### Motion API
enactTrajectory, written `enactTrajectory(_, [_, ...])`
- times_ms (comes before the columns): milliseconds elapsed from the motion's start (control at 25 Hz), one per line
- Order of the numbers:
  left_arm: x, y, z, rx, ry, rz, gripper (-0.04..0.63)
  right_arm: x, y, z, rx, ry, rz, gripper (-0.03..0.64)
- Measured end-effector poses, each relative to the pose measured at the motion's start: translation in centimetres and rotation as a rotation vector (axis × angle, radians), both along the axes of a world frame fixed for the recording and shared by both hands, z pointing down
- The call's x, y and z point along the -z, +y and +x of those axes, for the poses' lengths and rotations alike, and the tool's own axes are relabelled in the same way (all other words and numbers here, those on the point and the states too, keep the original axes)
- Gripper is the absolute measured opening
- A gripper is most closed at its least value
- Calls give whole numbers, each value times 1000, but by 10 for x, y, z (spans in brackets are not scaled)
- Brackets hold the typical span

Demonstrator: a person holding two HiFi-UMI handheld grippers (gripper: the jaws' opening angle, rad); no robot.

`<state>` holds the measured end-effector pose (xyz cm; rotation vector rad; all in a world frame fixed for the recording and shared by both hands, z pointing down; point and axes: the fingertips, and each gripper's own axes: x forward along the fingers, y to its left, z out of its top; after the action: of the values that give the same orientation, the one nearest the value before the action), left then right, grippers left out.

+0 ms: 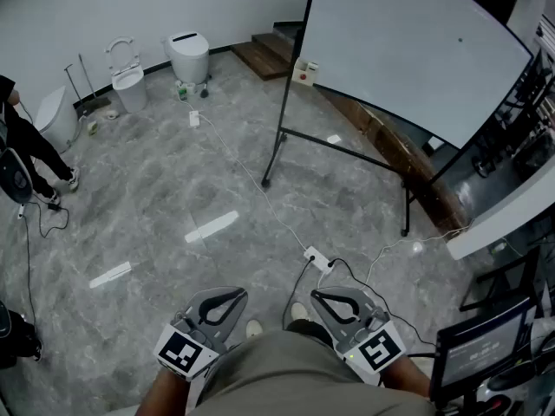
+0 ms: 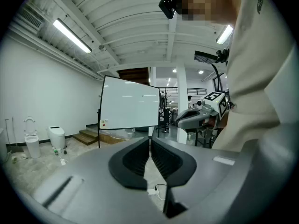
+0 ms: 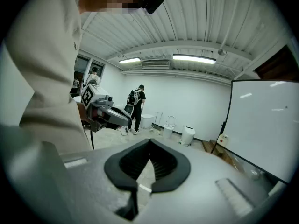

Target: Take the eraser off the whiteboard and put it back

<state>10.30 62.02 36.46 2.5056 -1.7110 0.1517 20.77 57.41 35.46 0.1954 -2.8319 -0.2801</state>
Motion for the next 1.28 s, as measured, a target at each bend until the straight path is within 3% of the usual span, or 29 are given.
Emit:
enactTrajectory(280, [-1, 1, 2, 2, 2, -3, 21, -1, 1, 1, 13, 8, 19, 3])
enactTrajectory(640, [-6, -20, 7, -26, 8, -15, 21, -10, -23, 6, -51, 15, -18, 3])
enactTrajectory(1000, [-22, -23, -19, -22, 23, -62, 21, -25, -33, -9, -80, 50, -51, 3])
enactTrajectory(1280, [-35, -61, -49, 5, 32, -84, 21, -38, -70, -31, -81, 73, -68, 3])
